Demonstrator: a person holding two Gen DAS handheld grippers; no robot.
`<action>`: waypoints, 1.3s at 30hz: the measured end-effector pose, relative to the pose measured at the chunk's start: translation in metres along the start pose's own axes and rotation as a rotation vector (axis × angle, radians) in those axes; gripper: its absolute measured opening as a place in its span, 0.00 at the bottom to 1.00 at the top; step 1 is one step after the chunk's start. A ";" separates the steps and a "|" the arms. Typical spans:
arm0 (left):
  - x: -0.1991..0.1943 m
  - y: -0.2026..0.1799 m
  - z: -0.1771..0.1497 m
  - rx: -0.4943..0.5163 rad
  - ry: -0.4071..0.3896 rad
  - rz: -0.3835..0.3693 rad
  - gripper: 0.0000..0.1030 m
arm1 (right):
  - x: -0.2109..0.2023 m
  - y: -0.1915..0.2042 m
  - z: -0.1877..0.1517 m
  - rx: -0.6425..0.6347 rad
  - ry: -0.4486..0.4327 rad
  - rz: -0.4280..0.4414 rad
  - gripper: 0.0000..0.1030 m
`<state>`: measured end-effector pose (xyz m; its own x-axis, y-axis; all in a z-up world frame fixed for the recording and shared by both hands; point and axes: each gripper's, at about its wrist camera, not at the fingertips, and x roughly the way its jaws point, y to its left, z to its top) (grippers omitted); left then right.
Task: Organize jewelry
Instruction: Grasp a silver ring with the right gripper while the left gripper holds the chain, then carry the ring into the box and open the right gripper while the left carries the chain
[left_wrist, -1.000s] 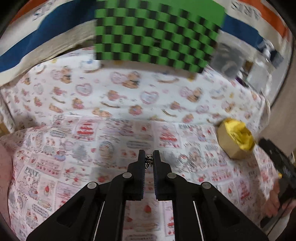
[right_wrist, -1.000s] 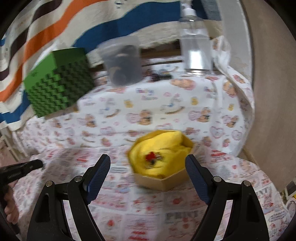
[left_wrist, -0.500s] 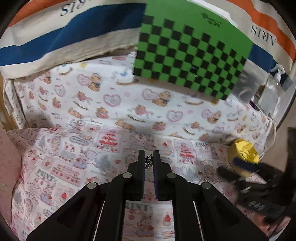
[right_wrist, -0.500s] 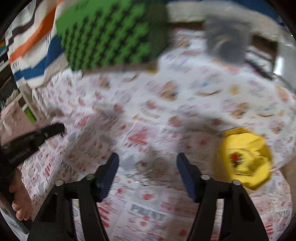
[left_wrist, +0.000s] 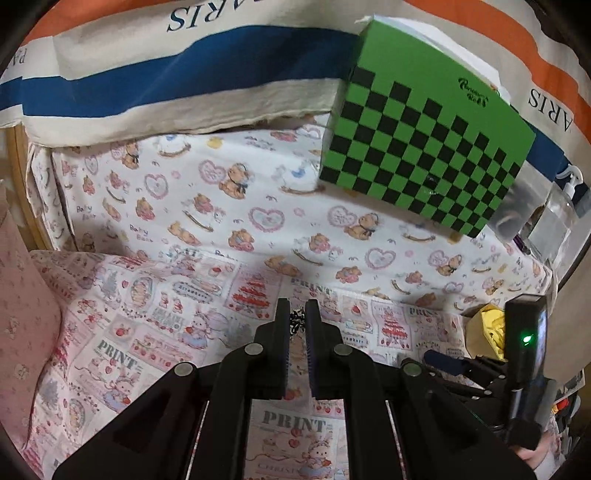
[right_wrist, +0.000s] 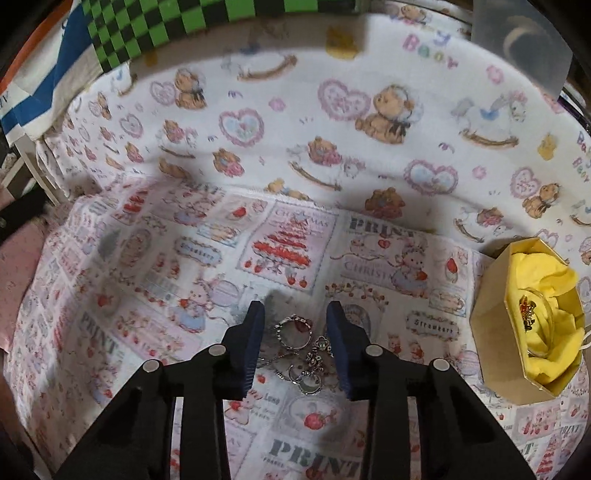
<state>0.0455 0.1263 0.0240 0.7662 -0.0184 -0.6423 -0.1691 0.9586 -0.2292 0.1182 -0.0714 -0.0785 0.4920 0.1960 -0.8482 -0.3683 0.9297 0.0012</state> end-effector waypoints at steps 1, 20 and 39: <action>-0.001 0.000 0.000 0.000 -0.002 0.001 0.07 | 0.001 0.000 -0.001 -0.002 -0.003 -0.008 0.35; -0.008 0.003 0.000 -0.018 -0.035 0.004 0.07 | -0.046 -0.020 -0.026 0.052 -0.112 0.059 0.22; 0.013 -0.016 -0.014 0.073 -0.019 0.052 0.07 | -0.147 -0.133 -0.031 0.282 -0.424 -0.051 0.22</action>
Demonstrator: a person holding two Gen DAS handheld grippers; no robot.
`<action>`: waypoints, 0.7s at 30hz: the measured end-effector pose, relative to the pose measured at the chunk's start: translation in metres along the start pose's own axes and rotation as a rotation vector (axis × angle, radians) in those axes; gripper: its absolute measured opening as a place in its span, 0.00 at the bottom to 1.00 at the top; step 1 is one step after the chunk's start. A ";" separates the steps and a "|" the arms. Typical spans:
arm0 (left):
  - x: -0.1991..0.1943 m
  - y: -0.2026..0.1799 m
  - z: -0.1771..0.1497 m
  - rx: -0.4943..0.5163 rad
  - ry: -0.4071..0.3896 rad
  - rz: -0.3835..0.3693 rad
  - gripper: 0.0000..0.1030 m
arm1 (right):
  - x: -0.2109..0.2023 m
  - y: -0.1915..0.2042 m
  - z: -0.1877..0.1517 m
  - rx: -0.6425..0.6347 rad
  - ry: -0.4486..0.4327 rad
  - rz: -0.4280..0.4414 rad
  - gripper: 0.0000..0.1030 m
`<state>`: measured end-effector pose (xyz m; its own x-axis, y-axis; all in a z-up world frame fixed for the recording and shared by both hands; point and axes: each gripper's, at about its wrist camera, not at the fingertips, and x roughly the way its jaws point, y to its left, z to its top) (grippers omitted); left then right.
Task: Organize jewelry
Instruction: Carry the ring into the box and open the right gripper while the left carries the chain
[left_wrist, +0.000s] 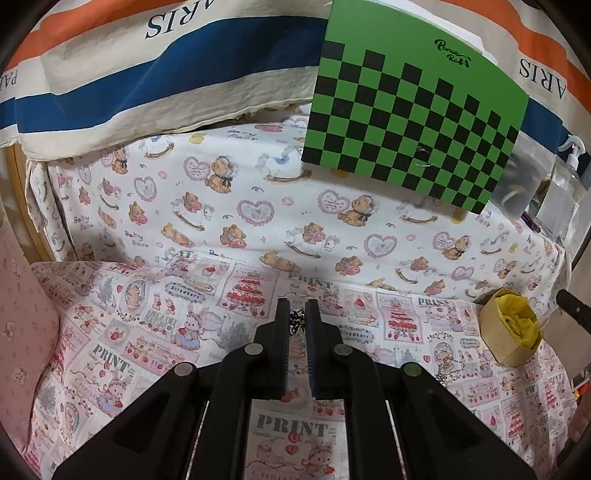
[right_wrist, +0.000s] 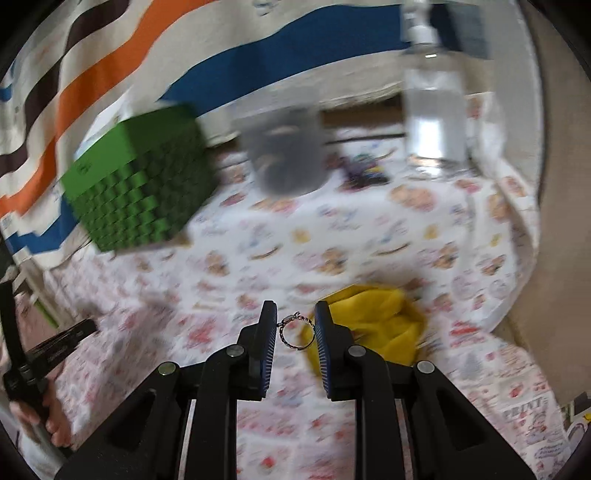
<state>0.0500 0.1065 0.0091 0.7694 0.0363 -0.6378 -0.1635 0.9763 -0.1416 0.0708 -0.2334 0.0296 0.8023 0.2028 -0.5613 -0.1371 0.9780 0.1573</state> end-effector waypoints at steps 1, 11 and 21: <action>0.000 0.000 0.000 0.001 -0.001 0.002 0.07 | 0.002 -0.005 0.000 0.003 -0.006 -0.011 0.22; 0.000 -0.014 -0.006 0.053 -0.018 0.010 0.07 | 0.018 -0.043 -0.022 0.076 -0.093 0.022 0.22; -0.047 -0.086 -0.019 0.197 -0.148 -0.106 0.07 | 0.017 -0.073 -0.019 0.166 -0.103 0.094 0.52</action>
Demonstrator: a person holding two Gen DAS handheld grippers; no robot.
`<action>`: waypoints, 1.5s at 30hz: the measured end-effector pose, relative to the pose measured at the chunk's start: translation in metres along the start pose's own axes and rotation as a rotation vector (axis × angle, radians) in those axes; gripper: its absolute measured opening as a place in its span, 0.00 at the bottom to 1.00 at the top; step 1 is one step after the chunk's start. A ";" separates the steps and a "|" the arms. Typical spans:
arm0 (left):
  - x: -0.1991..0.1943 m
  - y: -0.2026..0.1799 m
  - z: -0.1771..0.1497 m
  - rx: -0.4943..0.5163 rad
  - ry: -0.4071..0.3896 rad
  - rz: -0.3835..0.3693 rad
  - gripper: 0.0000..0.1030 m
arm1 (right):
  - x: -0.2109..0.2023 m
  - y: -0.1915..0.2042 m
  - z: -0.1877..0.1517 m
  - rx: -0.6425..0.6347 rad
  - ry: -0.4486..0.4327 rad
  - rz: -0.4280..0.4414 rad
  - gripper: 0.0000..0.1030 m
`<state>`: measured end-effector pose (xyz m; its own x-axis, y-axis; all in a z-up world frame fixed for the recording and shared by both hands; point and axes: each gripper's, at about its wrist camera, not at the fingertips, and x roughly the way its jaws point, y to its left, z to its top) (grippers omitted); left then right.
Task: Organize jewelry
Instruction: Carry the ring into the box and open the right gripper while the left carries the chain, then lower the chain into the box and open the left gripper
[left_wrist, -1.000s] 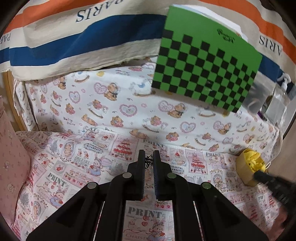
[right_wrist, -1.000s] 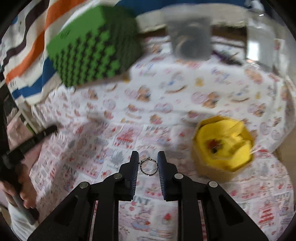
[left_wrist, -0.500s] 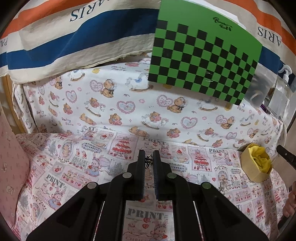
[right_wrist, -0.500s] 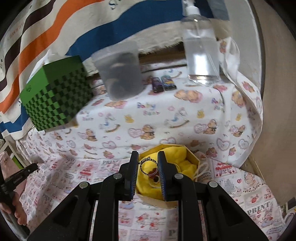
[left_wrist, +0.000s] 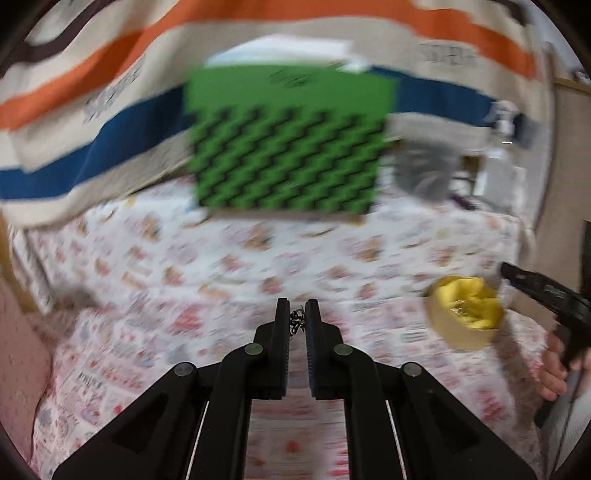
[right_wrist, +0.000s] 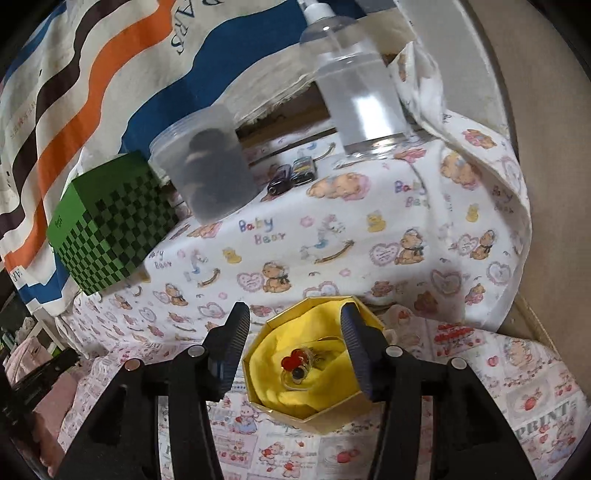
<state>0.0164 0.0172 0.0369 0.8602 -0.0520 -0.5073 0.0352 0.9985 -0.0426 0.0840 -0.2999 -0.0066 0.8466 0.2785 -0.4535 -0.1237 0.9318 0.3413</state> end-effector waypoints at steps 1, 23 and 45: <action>-0.003 -0.009 0.002 0.004 -0.009 -0.028 0.07 | -0.003 -0.002 0.001 0.004 -0.008 -0.006 0.53; 0.087 -0.171 0.023 0.073 0.115 -0.340 0.07 | -0.034 -0.060 0.007 0.262 0.003 -0.165 0.81; 0.021 -0.082 0.013 0.085 -0.104 -0.185 0.99 | -0.045 -0.007 0.005 -0.011 -0.109 -0.229 0.86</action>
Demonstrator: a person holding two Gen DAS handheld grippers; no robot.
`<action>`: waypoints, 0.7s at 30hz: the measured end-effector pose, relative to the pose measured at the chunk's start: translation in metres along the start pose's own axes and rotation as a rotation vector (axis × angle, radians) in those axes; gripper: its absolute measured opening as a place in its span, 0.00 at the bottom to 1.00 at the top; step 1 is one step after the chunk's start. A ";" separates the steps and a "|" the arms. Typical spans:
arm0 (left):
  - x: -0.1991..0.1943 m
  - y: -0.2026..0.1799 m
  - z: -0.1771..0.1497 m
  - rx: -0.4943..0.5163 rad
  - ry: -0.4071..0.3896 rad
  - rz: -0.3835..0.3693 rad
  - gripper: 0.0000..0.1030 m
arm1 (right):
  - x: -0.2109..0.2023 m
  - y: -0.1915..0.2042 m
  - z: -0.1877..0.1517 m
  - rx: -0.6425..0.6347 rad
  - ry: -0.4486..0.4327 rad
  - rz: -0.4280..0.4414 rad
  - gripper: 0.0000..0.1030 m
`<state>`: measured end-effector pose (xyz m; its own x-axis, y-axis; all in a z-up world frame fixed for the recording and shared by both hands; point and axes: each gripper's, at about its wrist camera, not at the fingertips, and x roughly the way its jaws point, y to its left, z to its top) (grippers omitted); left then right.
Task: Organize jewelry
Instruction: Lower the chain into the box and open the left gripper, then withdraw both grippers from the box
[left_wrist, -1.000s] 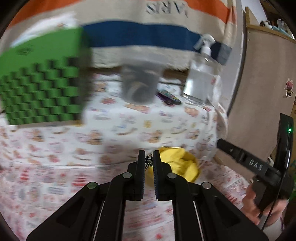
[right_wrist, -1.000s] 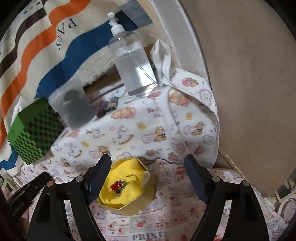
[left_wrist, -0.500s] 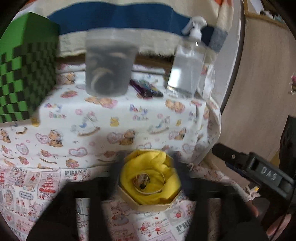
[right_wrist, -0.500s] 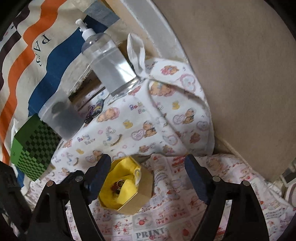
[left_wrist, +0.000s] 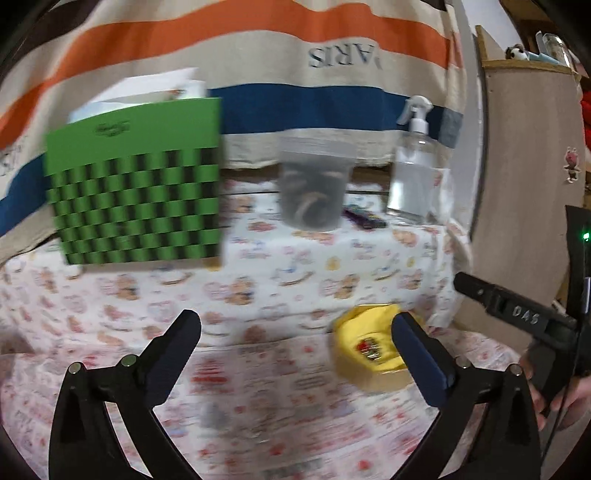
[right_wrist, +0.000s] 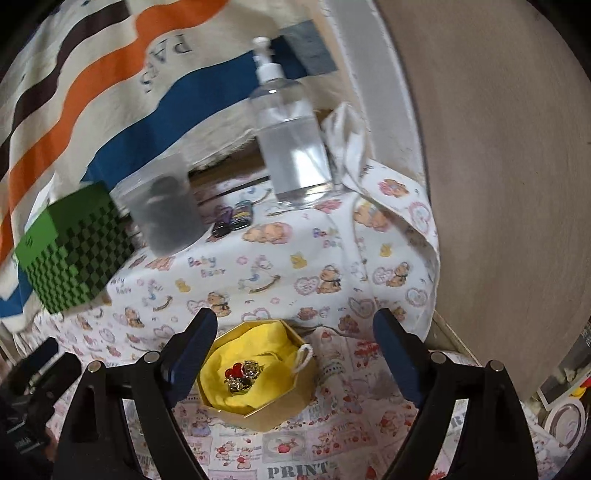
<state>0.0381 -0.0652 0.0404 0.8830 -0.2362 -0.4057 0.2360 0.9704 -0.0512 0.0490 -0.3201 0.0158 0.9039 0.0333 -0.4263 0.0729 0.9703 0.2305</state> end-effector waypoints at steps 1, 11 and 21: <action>-0.002 0.004 -0.002 0.000 0.004 0.008 0.99 | 0.001 0.001 -0.001 -0.004 0.003 0.004 0.86; -0.013 0.048 -0.033 -0.039 0.020 0.119 0.99 | 0.009 0.012 -0.010 -0.049 0.032 0.004 0.87; -0.017 0.053 -0.045 0.009 -0.053 0.132 0.99 | 0.017 0.020 -0.019 -0.095 0.044 -0.003 0.87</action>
<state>0.0176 -0.0072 0.0036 0.9268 -0.1091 -0.3595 0.1199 0.9928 0.0078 0.0579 -0.2956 -0.0039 0.8841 0.0386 -0.4657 0.0335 0.9888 0.1456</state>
